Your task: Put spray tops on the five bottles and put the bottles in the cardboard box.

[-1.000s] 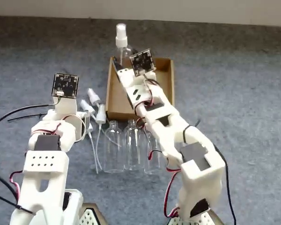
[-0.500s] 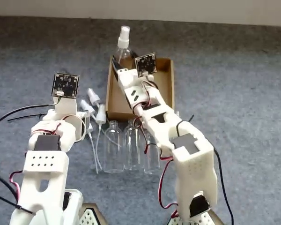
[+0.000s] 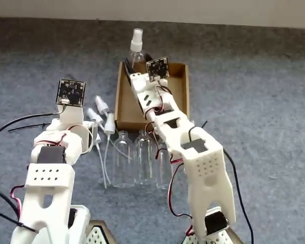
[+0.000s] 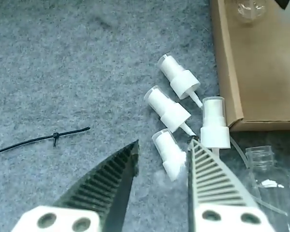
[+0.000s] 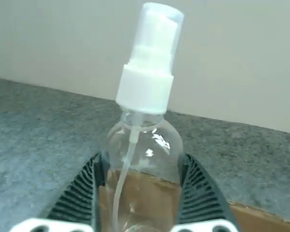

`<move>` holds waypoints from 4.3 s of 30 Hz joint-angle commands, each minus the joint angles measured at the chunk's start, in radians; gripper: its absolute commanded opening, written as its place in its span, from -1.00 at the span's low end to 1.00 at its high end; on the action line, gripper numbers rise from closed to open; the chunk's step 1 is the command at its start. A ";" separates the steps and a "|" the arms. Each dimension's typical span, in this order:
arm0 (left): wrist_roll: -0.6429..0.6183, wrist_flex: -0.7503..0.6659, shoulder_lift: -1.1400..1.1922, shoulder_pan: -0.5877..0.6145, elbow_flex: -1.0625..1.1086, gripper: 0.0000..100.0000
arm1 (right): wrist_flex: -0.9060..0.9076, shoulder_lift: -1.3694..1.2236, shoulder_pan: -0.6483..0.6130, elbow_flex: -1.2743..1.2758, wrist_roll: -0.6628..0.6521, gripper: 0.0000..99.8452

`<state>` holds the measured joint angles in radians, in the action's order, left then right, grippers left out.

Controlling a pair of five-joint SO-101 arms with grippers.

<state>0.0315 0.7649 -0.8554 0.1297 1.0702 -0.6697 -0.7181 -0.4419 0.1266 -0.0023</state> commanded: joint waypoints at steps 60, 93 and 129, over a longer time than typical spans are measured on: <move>-0.005 -0.023 -0.013 -0.025 0.004 -0.69 | 0.058 0.013 -0.061 -0.102 -0.017 -0.45; -0.005 -0.023 -0.012 -0.025 0.004 -0.69 | 0.433 0.025 -0.056 -0.458 -0.012 -0.43; -0.005 -0.161 -0.015 -0.019 0.094 -0.69 | 2.440 0.323 0.077 -1.880 -0.018 -0.43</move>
<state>0.0315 0.6345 -0.8554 0.1281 1.1715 1.7469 -0.5201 -0.4296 -1.6441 -0.0100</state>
